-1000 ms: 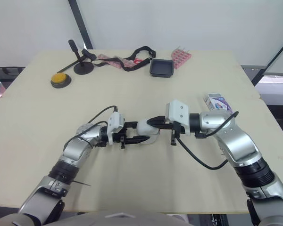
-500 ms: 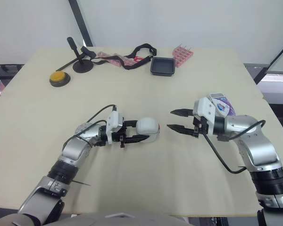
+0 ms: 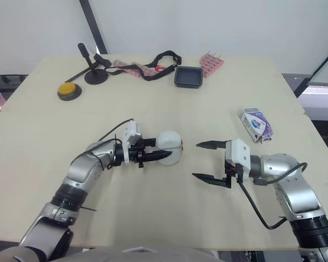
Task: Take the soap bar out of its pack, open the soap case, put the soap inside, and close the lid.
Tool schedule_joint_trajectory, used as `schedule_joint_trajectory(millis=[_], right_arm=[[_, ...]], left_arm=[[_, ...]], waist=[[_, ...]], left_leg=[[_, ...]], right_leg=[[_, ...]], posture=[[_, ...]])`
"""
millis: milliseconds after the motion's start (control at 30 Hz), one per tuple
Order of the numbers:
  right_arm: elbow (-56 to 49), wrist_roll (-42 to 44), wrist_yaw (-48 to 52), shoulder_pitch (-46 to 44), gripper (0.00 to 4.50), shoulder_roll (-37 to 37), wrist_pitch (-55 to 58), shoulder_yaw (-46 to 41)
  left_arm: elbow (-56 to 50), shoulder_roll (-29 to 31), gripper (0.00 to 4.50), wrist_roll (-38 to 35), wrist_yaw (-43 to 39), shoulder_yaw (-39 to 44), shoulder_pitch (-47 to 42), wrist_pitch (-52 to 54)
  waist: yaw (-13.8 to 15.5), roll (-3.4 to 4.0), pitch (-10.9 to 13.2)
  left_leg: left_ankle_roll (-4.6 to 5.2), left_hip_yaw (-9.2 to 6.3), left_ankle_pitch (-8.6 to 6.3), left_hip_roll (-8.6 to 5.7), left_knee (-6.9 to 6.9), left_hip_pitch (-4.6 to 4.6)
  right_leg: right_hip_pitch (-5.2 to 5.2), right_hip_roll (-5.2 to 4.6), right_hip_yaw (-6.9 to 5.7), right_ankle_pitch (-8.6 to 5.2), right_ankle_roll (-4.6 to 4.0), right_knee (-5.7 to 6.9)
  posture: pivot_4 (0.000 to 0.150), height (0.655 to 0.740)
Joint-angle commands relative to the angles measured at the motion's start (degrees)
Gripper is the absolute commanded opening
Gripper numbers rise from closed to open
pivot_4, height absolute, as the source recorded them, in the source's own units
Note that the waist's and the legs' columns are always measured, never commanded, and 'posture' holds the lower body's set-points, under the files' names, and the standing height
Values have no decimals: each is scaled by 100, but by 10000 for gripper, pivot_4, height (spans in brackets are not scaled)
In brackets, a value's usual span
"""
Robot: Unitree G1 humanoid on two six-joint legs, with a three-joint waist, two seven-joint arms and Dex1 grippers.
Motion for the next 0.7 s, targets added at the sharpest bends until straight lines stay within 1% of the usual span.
schedule_joint_trajectory(millis=[33, 100, 167, 233, 300, 433, 533, 667, 700], right_arm=[[1, 68, 68, 15, 44863, -37, -145, -104], [17, 99, 87, 43, 44863, -34, -125, -93], [11, 137, 102, 107, 44863, -22, -81, -73], [20, 135, 117, 160, 44863, -15, -71, -47], [38, 119, 121, 187, 44863, -6, -79, -33], [75, 86, 87, 220, 44863, 1, -81, -43], [61, 86, 90, 255, 44863, -24, -60, -45], [57, 68, 87, 259, 44863, -38, -51, -42], [63, 63, 86, 248, 44992, -40, -47, -40]], left_arm=[[-365, 133, 19088, -635, 291, 268, -230, 1468], [-343, 147, 19088, -1052, 553, 468, -372, 2516], [-206, 141, 19088, -1421, 920, 677, -569, 3831], [-49, 47, 19088, -1655, 1192, 901, -697, 4724], [182, -153, 19088, -1722, 1541, 1237, -812, 5316], [635, -456, 19088, -1463, 2214, 1698, -963, 5739], [729, -421, 19088, -1318, 2369, 1573, -930, 5752], [669, -274, 19088, -1245, 2275, 1238, -835, 5578], [651, -222, 24087, -1231, 2211, 1133, -822, 5484]], waist=[[-2, 0, 0], [-4, 0, 0], [4, -1, 1], [9, -2, 1], [15, -2, 1], [22, -2, 1], [25, -2, 1], [25, -2, 1], [21, -2, 0]], left_leg=[[0, 0, 0, 0, 0, 0], [-1, 0, 0, -1, 0, 0], [-2, -1, 1, -1, 0, -1], [-3, -1, 1, -3, 0, -1], [-6, -1, 2, -5, 0, -2], [-6, -6, 2, -7, 1, -5], [-4, -11, 2, -7, 1, -3], [-3, -15, 1, -7, 0, 1], [-3, -18, 1, -7, 0, 4]], right_leg=[[0, 0, 1, 0, 0, 0], [0, 1, 1, 0, 0, -1], [1, 2, 1, 0, 0, 0], [2, 1, 1, 0, 0, -2], [2, 1, 1, 0, 0, -4], [11, -1, -2, 1, 0, -15], [21, -1, -4, 2, 0, -26], [30, -2, -9, 2, 0, -33], [36, -2, -11, 2, 0, -35]], posture=[[1500, 7400], [1500, 7400], [1500, 7400], [1500, 7400], [1500, 7400], [1500, 7400], [1500, 7400], [1500, 7400], [1500, 7400]])
